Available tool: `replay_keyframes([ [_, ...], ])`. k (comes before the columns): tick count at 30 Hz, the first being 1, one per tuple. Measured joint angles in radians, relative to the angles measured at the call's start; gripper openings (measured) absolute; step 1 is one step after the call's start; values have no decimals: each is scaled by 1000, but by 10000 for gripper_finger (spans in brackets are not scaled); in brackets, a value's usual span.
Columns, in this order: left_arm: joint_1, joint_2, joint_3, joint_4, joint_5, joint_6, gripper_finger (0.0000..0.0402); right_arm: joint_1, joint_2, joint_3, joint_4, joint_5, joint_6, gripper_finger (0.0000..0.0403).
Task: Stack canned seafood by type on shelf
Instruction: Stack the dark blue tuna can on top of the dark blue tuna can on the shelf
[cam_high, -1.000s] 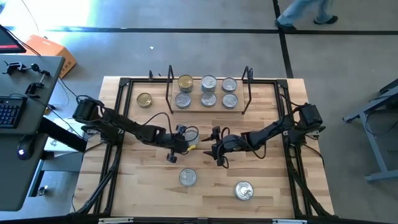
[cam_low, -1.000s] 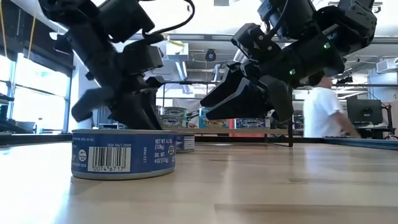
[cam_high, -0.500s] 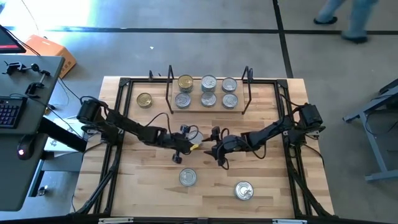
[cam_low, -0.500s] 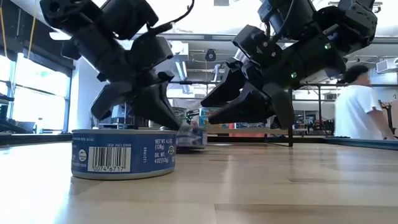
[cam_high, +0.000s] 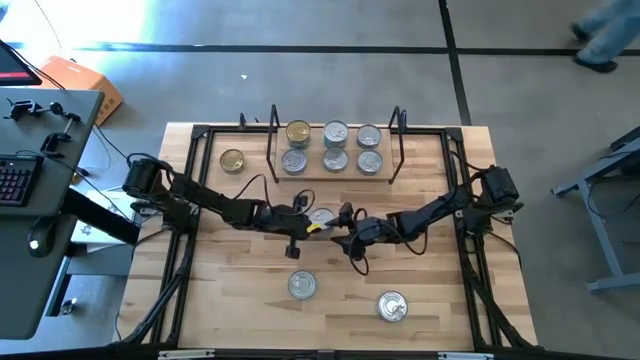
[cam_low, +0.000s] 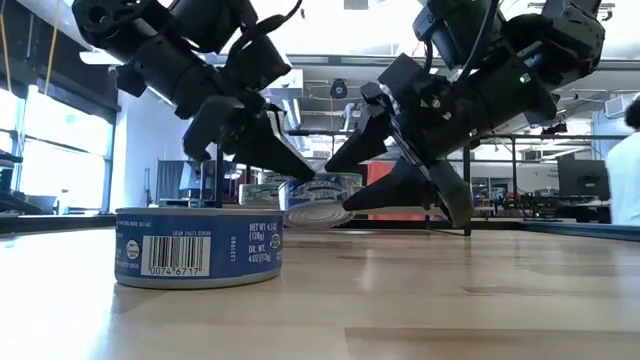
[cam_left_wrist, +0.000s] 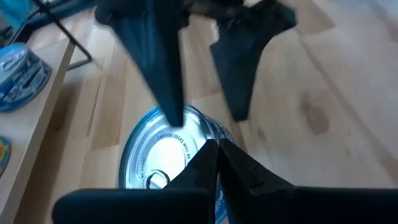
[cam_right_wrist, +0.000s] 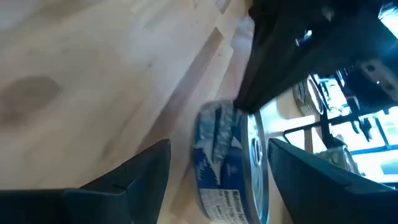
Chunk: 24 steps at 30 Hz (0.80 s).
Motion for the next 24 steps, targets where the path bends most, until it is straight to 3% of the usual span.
replay_keyframes([
  [9, 0, -2, 1, 68, 15, -25, 0, -27, 0, 0, 12, 0, 4, 251],
  [13, 4, -2, 2, 67, 12, -26, 0, -27, 0, 0, 30, -4, 9, 215],
  [19, 5, -2, 2, 96, -2, -27, 2, -27, 0, -1, 26, 7, 116, 123],
  [21, 3, -9, 2, 90, -36, -26, 10, -24, 0, -1, 28, 22, 167, 118],
  [24, -12, -47, 3, 6, -125, -58, 26, 5, -28, 0, -36, 130, 247, 118],
])
